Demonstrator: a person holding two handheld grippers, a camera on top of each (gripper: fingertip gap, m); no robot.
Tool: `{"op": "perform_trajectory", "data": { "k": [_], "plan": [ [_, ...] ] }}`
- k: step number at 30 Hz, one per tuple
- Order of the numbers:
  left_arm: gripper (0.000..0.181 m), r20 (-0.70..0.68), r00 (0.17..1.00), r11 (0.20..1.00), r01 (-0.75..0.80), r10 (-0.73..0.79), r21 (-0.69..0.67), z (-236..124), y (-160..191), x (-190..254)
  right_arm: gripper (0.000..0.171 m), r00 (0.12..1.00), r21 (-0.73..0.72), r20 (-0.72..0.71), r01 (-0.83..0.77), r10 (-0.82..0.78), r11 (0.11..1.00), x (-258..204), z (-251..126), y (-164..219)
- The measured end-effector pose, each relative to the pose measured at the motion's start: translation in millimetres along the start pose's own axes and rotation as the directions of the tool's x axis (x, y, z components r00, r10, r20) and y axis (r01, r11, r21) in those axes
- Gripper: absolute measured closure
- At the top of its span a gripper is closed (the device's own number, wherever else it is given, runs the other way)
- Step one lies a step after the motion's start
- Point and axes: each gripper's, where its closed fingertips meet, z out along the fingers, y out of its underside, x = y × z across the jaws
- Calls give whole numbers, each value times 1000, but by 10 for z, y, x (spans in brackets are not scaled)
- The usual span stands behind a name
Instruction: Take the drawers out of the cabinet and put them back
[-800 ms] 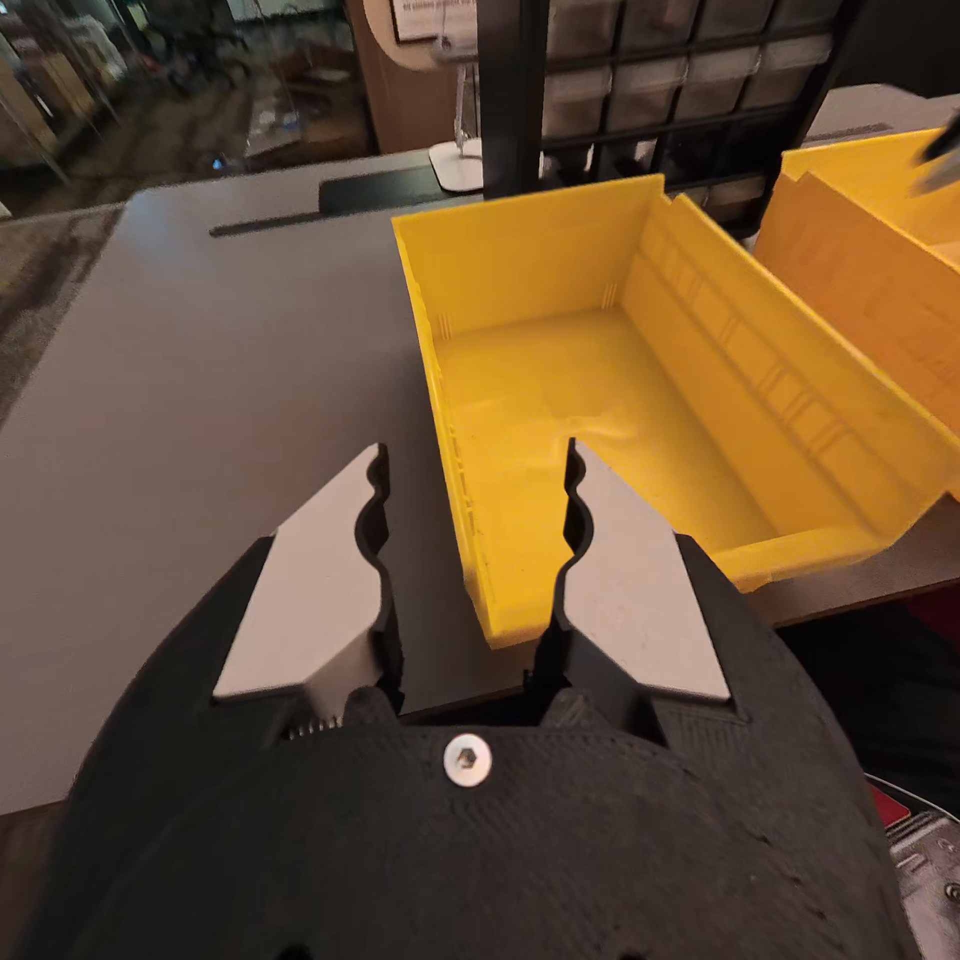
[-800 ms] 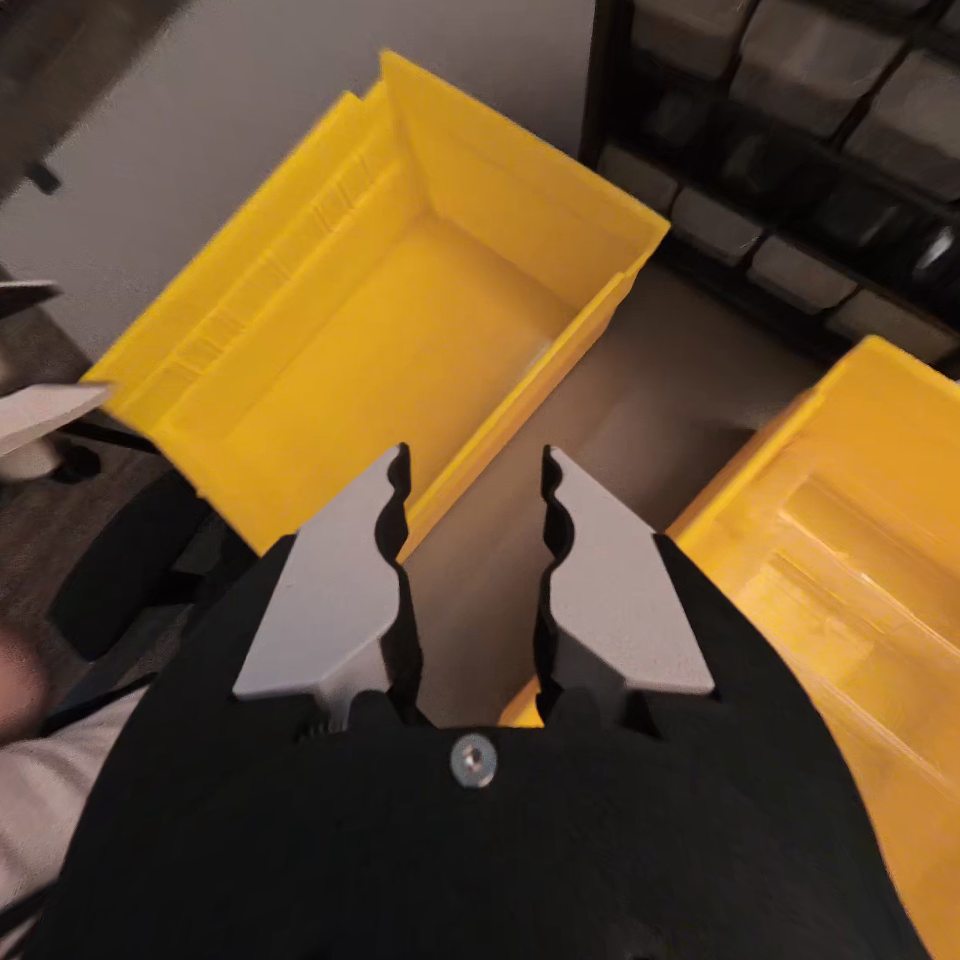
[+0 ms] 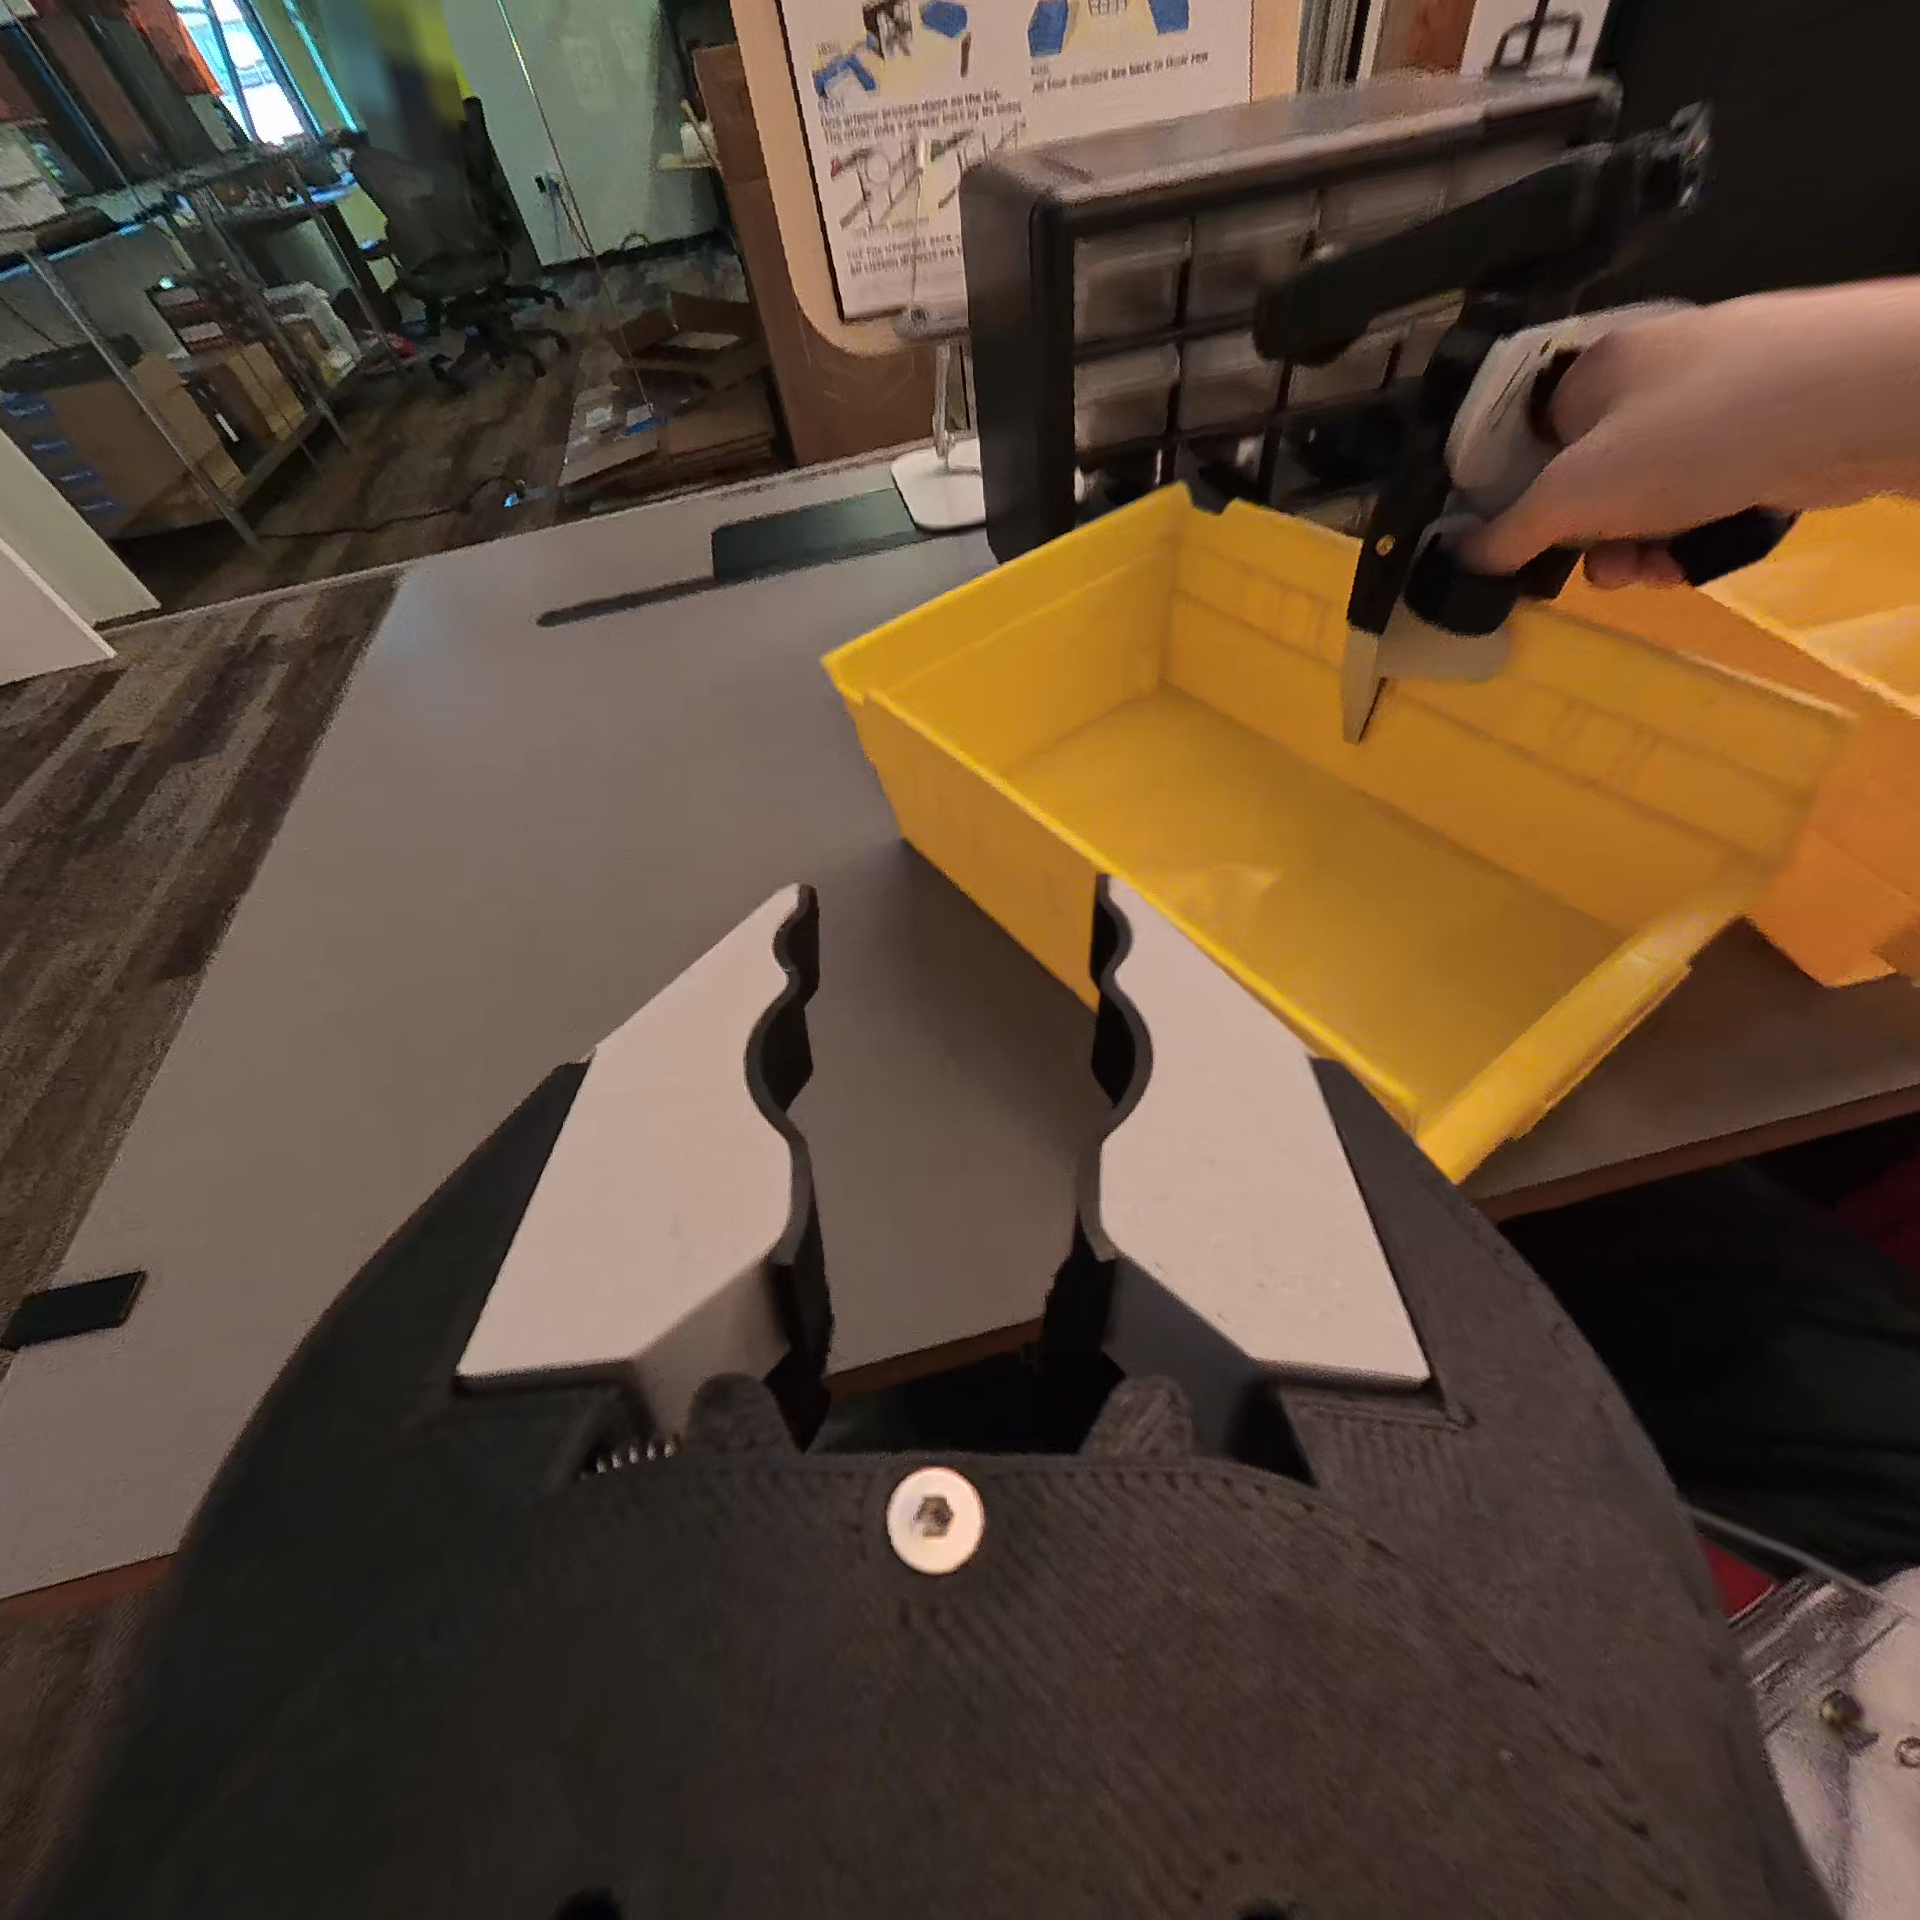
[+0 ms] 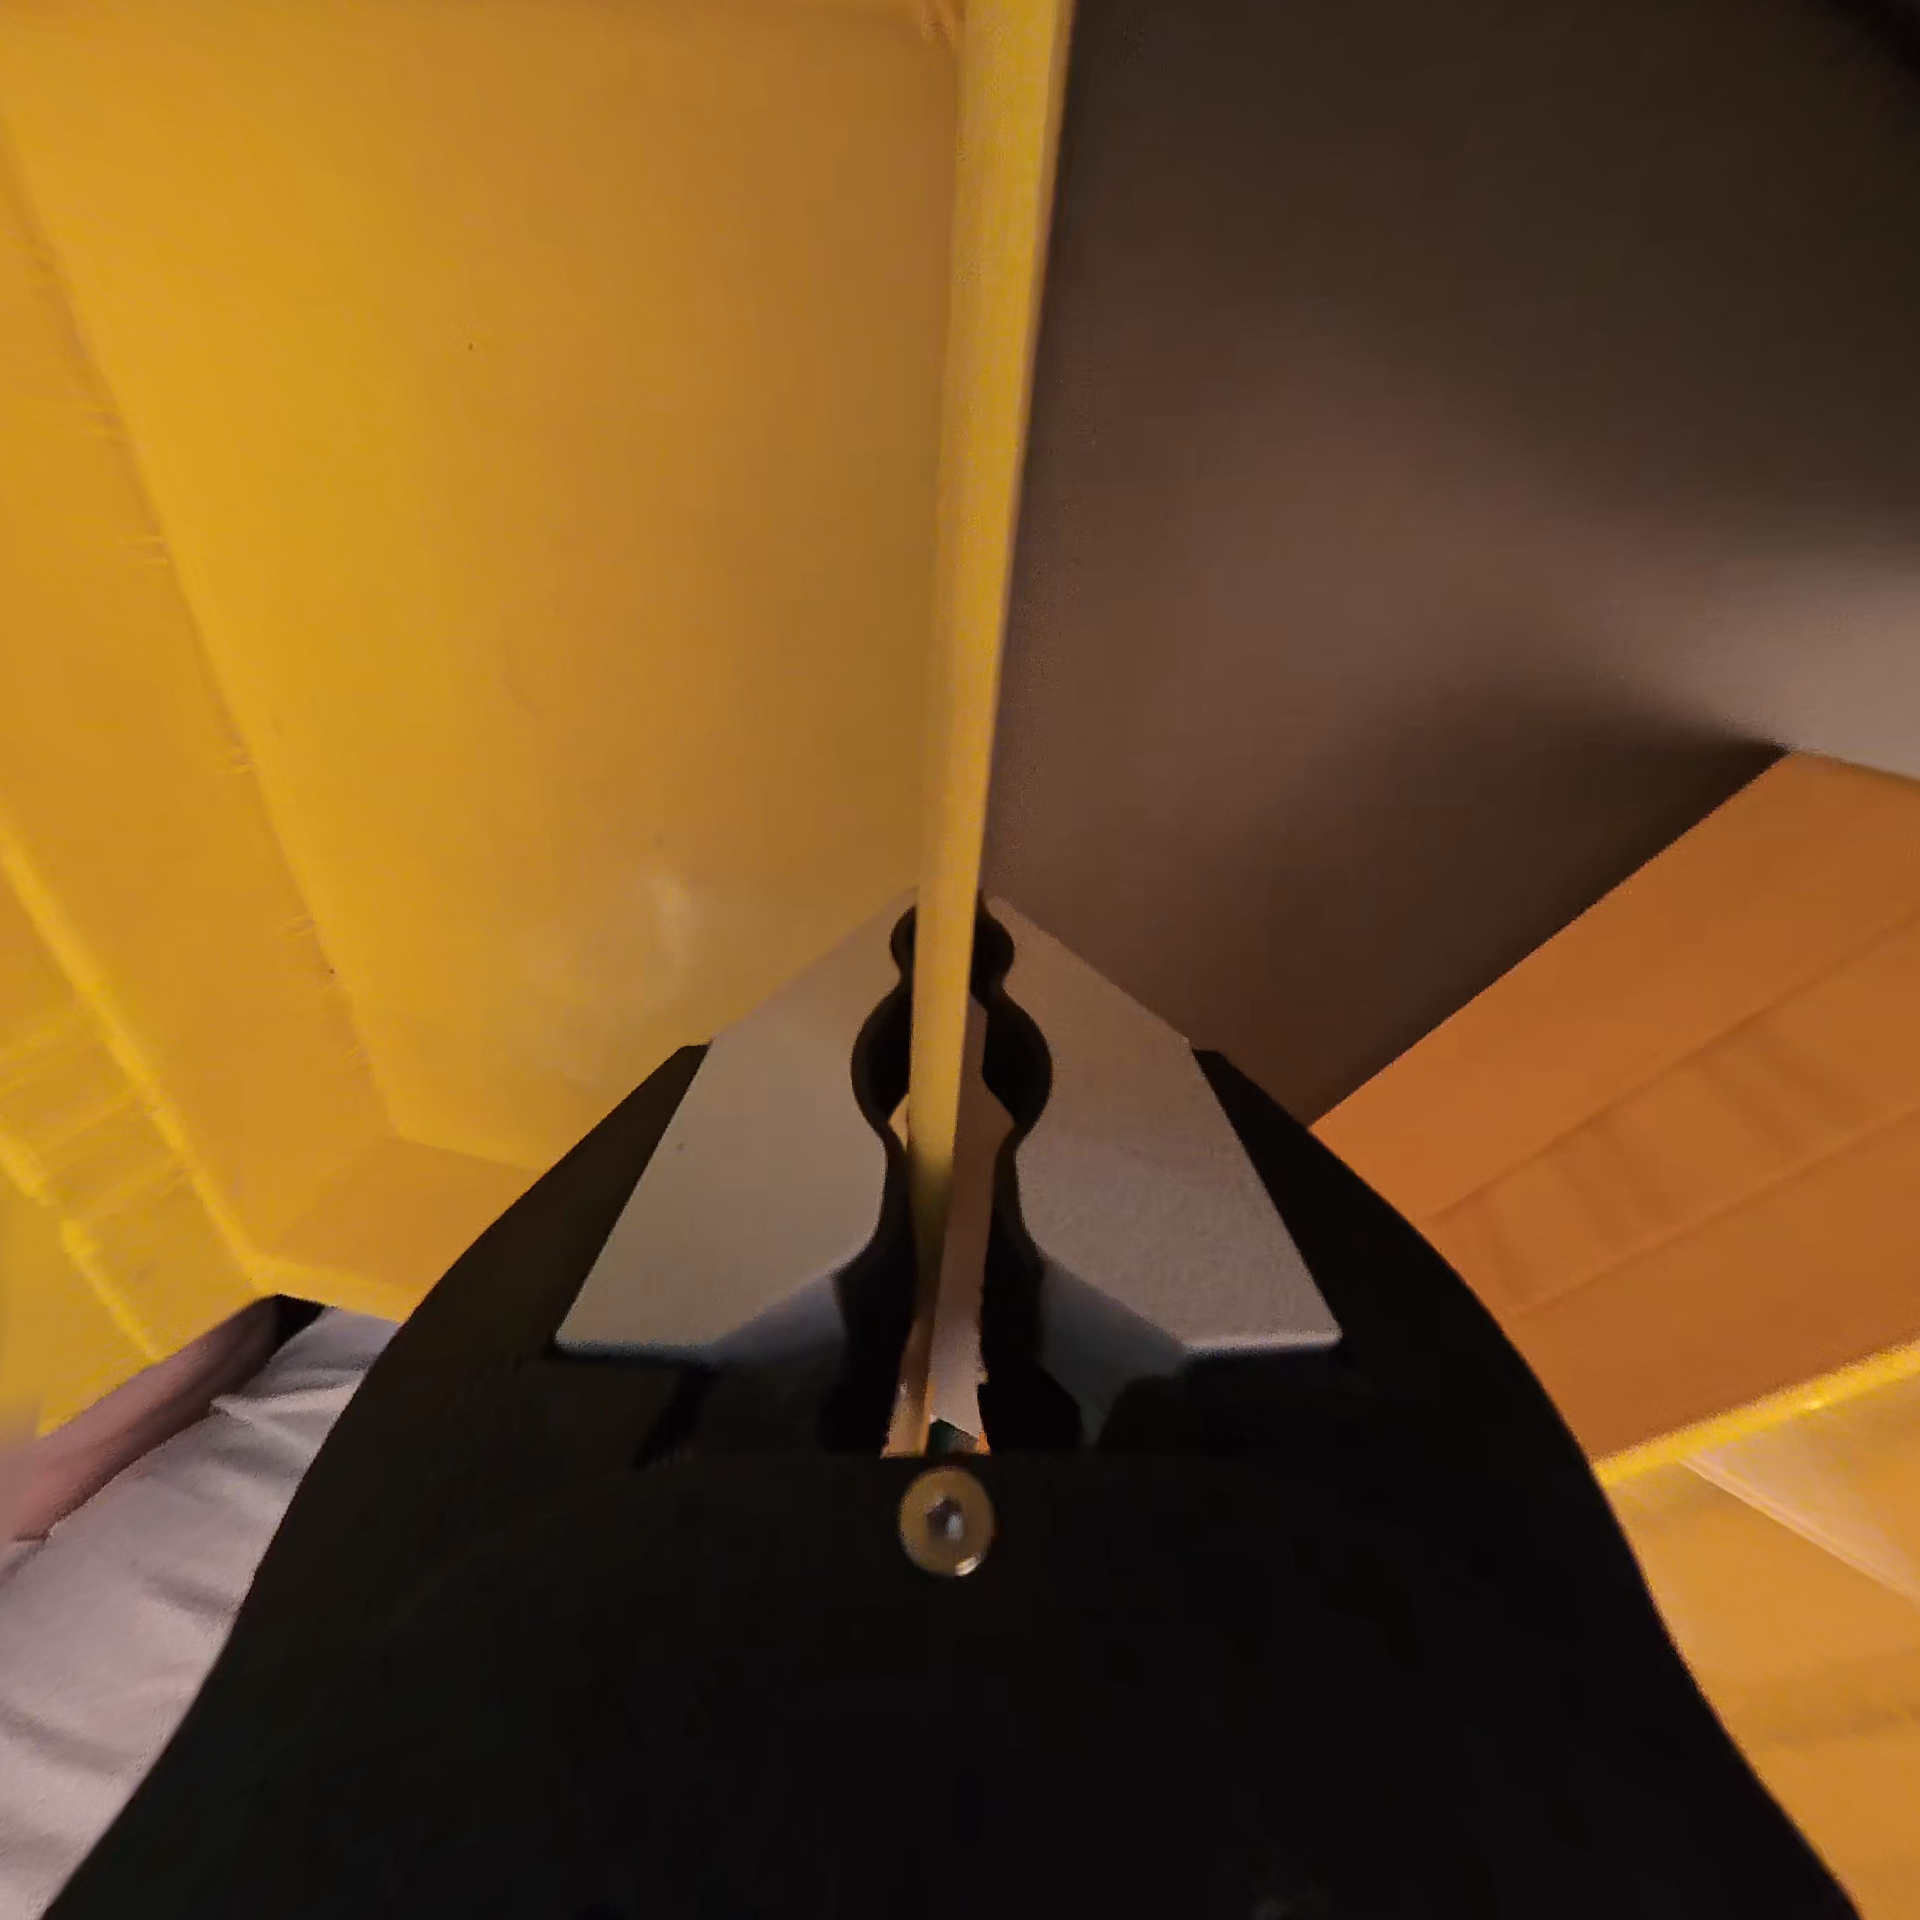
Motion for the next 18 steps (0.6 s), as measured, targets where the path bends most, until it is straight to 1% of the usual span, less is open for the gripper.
{"op": "perform_trajectory", "data": {
  "k": [2,5,8,9,10,11,12,13,15,16,18],
  "plan": [
    [115,-8,999,996,53,-53,66,-84,-163,-2,169,1000,8,7,13,-13,1000,-47,-94,-83],
    [106,-23,990,973,139,-137,186,-282,-418,-83,169,998,8,42,48,-48,999,-169,-400,-170],
    [105,-42,978,931,206,-203,303,-503,-658,-210,169,993,43,56,100,-102,994,-203,-939,-188],
    [105,-72,973,916,230,-218,328,-542,-728,-208,169,992,55,55,111,-114,992,-164,-1149,-156],
    [105,-115,966,910,258,-232,325,-528,-766,-171,169,991,66,50,118,-122,991,-91,-1359,-101],
    [102,-172,953,916,290,-250,276,-445,-748,-86,169,992,75,43,114,-118,991,18,-1565,-26],
    [96,-250,930,929,320,-270,187,-308,-685,63,169,994,85,38,98,-102,992,158,-1761,67],
    [90,-345,890,934,346,-297,86,-158,-612,266,169,996,98,29,76,-79,992,335,-1945,173],
    [87,-505,783,923,376,-363,-80,144,-502,686,170,1000,130,9,0,-1,992,777,-2264,424],
    [88,-552,740,917,376,-385,-135,299,-463,879,170,999,149,-4,-47,48,988,1032,-2394,571],
    [91,-580,706,913,329,-407,-240,629,-335,1228,169,986,182,-35,-152,160,971,1576,-2592,912]
  ]
}}
